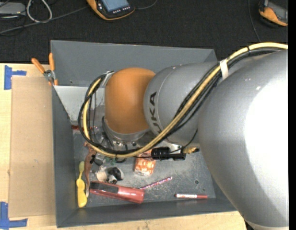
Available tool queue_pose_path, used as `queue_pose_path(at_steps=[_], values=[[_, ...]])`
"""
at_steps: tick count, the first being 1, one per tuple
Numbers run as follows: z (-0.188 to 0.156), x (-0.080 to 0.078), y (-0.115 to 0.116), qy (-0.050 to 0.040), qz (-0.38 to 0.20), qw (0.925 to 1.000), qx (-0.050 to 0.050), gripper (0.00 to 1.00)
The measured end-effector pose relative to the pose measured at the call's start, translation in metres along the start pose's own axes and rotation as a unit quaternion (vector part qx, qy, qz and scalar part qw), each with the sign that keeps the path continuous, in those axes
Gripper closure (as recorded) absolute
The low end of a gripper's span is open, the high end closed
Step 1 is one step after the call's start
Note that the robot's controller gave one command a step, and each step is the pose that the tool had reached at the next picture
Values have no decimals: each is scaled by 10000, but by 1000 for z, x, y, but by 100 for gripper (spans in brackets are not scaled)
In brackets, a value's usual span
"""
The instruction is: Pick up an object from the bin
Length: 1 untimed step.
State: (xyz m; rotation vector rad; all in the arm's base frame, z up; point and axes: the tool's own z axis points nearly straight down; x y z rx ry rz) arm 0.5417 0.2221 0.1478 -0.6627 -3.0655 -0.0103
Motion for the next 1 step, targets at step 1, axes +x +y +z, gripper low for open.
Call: queue_pose_path(at_steps=[1], values=[[-9,-1,0,-7,1,10000,-9,100]])
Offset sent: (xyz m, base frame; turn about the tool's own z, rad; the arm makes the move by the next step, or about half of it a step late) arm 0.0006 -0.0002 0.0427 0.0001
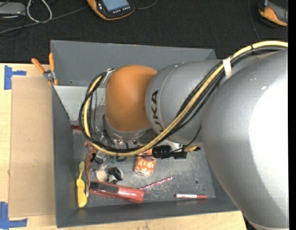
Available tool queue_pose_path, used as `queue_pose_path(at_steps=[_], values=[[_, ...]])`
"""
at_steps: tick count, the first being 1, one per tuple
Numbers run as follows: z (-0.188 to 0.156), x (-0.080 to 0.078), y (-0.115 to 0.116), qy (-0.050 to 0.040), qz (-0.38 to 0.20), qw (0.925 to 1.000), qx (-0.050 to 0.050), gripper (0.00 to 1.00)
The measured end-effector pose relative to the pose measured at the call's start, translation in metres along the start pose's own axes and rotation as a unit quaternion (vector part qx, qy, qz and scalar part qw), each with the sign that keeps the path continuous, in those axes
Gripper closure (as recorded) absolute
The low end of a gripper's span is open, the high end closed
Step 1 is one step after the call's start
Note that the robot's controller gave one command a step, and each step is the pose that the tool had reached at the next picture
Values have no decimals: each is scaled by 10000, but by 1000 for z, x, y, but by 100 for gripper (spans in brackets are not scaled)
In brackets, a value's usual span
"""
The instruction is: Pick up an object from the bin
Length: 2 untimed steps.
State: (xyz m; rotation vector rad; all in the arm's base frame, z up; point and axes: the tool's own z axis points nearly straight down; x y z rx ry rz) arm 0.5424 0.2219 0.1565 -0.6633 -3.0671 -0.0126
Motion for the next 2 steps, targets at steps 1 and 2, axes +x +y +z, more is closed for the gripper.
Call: queue_pose_path(at_steps=[1,2], values=[[-7,1,-1,23,-1,10000,21,100],[-23,0,-1,12,-2,10000,6,100]])
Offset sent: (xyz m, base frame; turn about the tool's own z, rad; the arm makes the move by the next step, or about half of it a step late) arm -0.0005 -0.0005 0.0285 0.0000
